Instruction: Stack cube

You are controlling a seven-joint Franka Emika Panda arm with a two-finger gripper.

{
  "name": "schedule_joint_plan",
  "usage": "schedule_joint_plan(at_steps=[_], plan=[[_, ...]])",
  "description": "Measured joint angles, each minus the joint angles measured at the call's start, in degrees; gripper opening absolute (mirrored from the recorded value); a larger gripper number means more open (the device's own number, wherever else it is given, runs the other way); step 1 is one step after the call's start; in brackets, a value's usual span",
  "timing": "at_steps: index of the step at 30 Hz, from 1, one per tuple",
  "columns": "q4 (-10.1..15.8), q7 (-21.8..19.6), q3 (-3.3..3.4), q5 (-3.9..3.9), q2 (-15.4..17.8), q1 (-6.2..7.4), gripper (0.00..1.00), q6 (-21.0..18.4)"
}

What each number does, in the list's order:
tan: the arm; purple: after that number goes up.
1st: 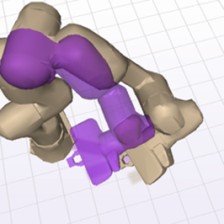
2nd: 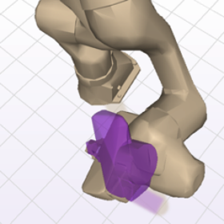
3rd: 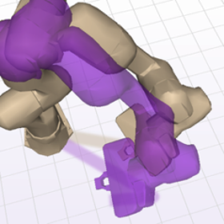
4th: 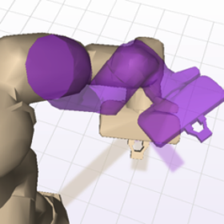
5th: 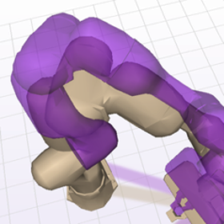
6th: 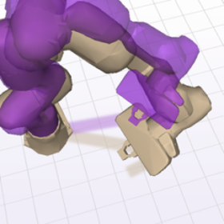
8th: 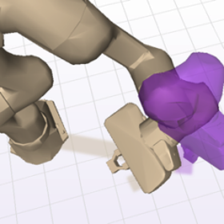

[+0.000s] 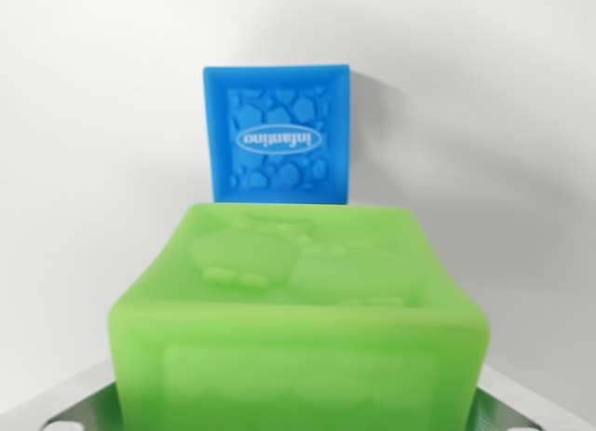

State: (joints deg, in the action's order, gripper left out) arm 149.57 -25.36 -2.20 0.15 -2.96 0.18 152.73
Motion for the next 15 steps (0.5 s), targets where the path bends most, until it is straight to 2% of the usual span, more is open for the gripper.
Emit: schedule_joint_plan(at_steps=[15], plan=[[-4.48, -0.95, -0.34, 0.23, -3.84, 1.59, 0.0, -0.69]])
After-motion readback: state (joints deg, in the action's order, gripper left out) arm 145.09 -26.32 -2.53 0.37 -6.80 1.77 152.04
